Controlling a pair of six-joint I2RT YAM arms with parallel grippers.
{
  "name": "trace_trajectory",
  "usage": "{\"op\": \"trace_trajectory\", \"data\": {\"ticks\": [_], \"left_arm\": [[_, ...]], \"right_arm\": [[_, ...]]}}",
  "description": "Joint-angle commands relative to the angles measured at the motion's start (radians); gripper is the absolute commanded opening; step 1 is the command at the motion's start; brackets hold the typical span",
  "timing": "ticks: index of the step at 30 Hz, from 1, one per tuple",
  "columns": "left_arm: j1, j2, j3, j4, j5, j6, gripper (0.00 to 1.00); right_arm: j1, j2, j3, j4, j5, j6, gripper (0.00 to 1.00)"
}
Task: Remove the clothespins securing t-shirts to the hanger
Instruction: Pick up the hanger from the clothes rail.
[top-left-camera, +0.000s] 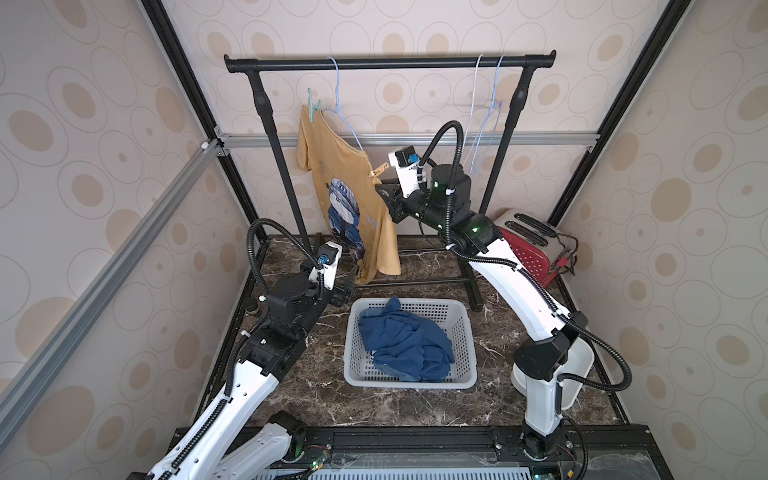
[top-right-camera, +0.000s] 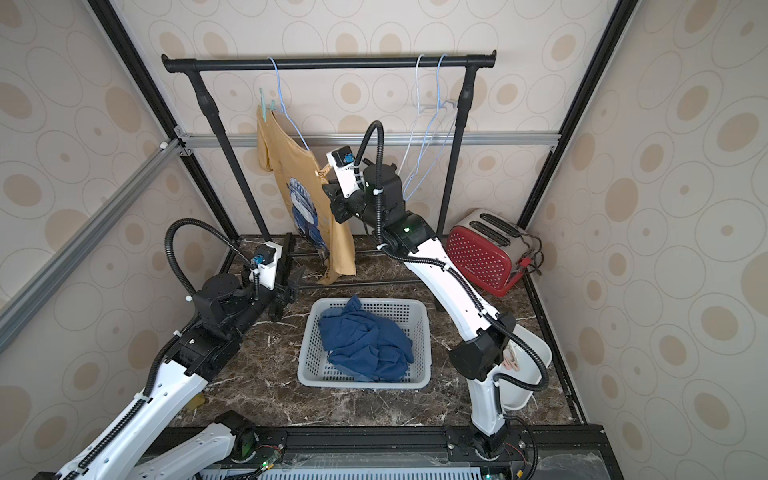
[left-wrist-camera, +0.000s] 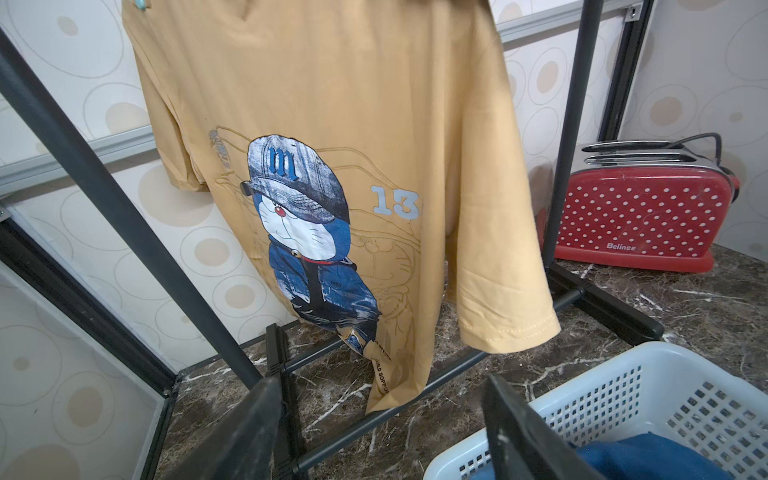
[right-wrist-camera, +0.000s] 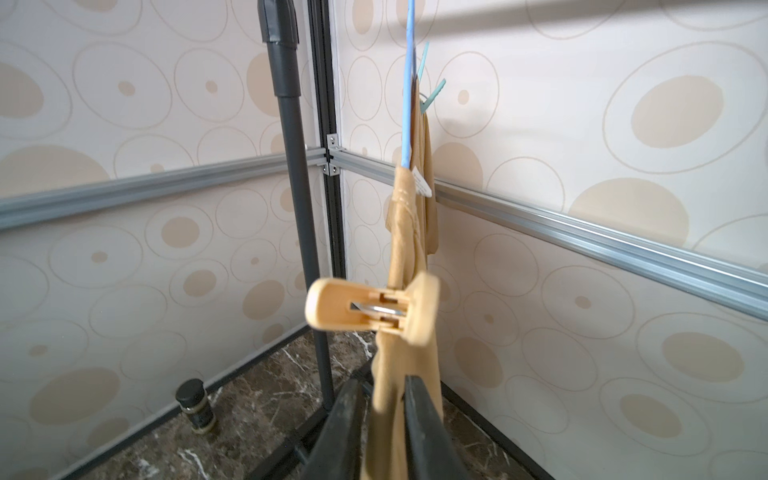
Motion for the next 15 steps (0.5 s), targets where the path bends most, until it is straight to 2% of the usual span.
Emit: {"op": "trace_trajectory", "data": {"ticks": [1,8,15], "left_arm": [[0.012,-0.006,0.040,0.018,0.014,-0.010,0.78],[0.015,-0.010,0.048,0.001,0.012,-0.005,0.78],[0.015,-0.010,0.056,-0.002,0.017,-0.005,0.78]], "right_arm": [[0.006,0.030,0.054,0.029,0.015,-0.004,0.17],[0.006,0.043,0.080,0.022,0.022,-0.006,0.00],[0.005,-0.002,0.073,0.046,0.060,0.008,0.00]]}}
